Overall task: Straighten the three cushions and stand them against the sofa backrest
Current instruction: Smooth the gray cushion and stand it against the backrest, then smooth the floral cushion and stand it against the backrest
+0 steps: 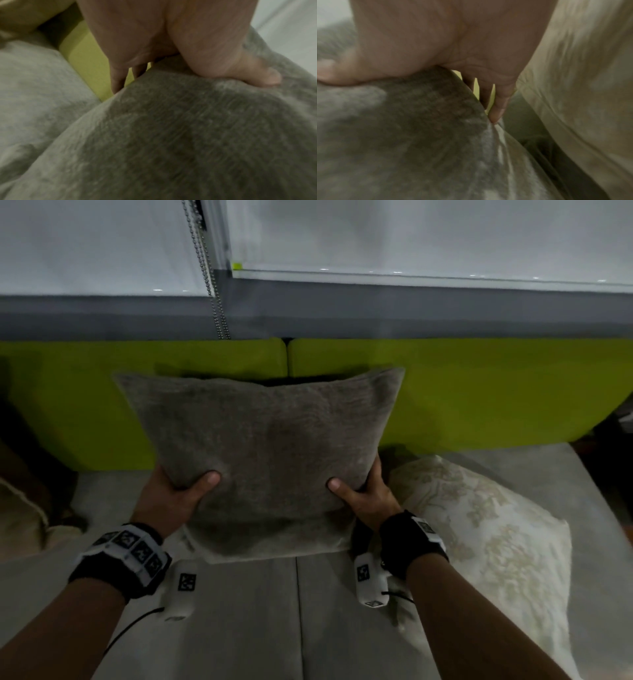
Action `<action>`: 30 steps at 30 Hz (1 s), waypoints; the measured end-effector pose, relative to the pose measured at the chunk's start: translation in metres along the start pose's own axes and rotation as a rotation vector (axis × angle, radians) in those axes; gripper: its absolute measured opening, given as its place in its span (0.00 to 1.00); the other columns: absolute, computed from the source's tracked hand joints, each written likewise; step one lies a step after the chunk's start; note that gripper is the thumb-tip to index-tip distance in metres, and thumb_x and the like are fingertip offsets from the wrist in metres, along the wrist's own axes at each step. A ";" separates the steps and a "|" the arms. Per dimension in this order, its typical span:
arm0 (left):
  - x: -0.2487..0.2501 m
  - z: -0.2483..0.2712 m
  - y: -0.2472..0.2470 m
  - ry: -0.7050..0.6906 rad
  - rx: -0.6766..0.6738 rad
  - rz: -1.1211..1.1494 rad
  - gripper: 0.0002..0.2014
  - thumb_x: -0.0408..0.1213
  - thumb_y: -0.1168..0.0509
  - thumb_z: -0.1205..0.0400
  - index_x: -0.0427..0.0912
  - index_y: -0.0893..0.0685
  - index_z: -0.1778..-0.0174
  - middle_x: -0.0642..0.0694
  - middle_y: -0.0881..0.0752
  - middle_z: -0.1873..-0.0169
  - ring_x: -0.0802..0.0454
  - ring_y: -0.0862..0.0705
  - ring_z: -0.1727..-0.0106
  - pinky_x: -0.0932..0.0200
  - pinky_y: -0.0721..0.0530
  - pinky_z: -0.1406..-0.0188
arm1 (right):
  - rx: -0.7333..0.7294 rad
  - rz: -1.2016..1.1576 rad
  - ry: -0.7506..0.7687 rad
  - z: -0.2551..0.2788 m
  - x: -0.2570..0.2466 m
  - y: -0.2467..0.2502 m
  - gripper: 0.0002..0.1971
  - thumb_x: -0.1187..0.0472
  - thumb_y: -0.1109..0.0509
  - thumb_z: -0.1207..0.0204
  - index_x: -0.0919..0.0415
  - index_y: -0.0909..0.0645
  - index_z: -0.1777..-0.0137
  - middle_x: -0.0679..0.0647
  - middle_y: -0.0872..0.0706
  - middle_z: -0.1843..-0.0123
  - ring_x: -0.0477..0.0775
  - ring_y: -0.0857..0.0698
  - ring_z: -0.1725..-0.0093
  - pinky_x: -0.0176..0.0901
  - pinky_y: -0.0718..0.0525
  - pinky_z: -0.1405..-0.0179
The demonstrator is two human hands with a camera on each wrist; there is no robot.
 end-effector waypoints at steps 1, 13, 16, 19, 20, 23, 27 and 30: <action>0.008 0.002 0.002 -0.010 -0.013 0.006 0.59 0.77 0.25 0.48 0.53 0.30 0.21 0.46 0.22 0.25 0.43 0.23 0.25 0.44 0.25 0.26 | -0.001 0.023 -0.022 0.004 -0.004 0.003 0.58 0.34 0.19 0.37 0.34 0.53 0.12 0.39 0.29 0.21 0.47 0.26 0.25 0.46 0.23 0.27; 0.110 0.106 -0.038 -0.727 0.060 -0.195 0.28 0.35 0.30 0.23 0.54 0.30 0.29 0.40 0.29 0.26 0.38 0.29 0.22 0.53 0.29 0.23 | 0.436 0.328 0.090 0.168 0.007 0.119 0.21 0.46 0.24 0.21 0.43 0.19 0.29 0.43 0.19 0.29 0.43 0.19 0.34 0.50 0.13 0.37; 0.115 0.129 -0.102 -0.733 -0.161 -0.199 0.24 0.40 0.31 0.23 0.43 0.23 0.30 0.39 0.26 0.26 0.43 0.27 0.24 0.49 0.25 0.26 | 0.639 0.353 0.091 0.193 0.038 0.166 0.22 0.48 0.23 0.21 0.48 0.18 0.29 0.46 0.18 0.30 0.51 0.16 0.33 0.54 0.13 0.38; 0.117 0.142 -0.172 -0.643 -0.349 -0.250 0.23 0.53 0.33 0.21 0.55 0.24 0.30 0.44 0.22 0.31 0.46 0.23 0.29 0.46 0.23 0.30 | 0.826 0.383 0.020 0.203 0.076 0.219 0.25 0.50 0.23 0.21 0.52 0.22 0.25 0.51 0.21 0.27 0.58 0.17 0.32 0.64 0.15 0.35; 0.118 0.144 -0.194 -0.563 -0.399 -0.271 0.23 0.56 0.33 0.21 0.63 0.27 0.30 0.45 0.23 0.30 0.47 0.23 0.29 0.49 0.24 0.30 | 0.872 0.377 -0.024 0.206 0.088 0.234 0.27 0.50 0.23 0.21 0.52 0.23 0.23 0.52 0.22 0.25 0.60 0.18 0.30 0.66 0.16 0.33; 0.121 0.141 -0.252 -0.327 -0.484 -0.353 0.30 0.65 0.33 0.24 0.66 0.31 0.27 0.45 0.27 0.25 0.46 0.25 0.26 0.44 0.24 0.29 | 0.901 0.329 -0.179 0.208 0.121 0.270 0.32 0.49 0.25 0.19 0.55 0.29 0.18 0.58 0.26 0.21 0.64 0.24 0.24 0.61 0.23 0.26; 0.118 0.120 -0.301 -0.067 -0.484 -0.471 0.48 0.70 0.29 0.30 0.58 0.39 0.17 0.45 0.36 0.17 0.39 0.33 0.20 0.36 0.30 0.24 | 0.663 0.193 -0.361 0.206 0.163 0.282 0.39 0.37 0.30 0.20 0.50 0.38 0.14 0.58 0.34 0.14 0.65 0.31 0.17 0.61 0.31 0.20; 0.107 0.112 -0.314 0.168 -0.472 -0.548 0.60 0.80 0.33 0.39 0.60 0.50 0.13 0.46 0.43 0.13 0.38 0.38 0.16 0.33 0.35 0.21 | 0.467 0.040 -0.476 0.201 0.187 0.269 0.47 0.25 0.34 0.26 0.43 0.45 0.11 0.56 0.38 0.11 0.66 0.32 0.16 0.59 0.32 0.19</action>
Point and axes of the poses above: each hand's wrist, its own z-axis away from the middle knuckle, its own y-axis out of the back of the hand, x = y × z, the point moved 1 cm from there along -z, towards the middle knuckle
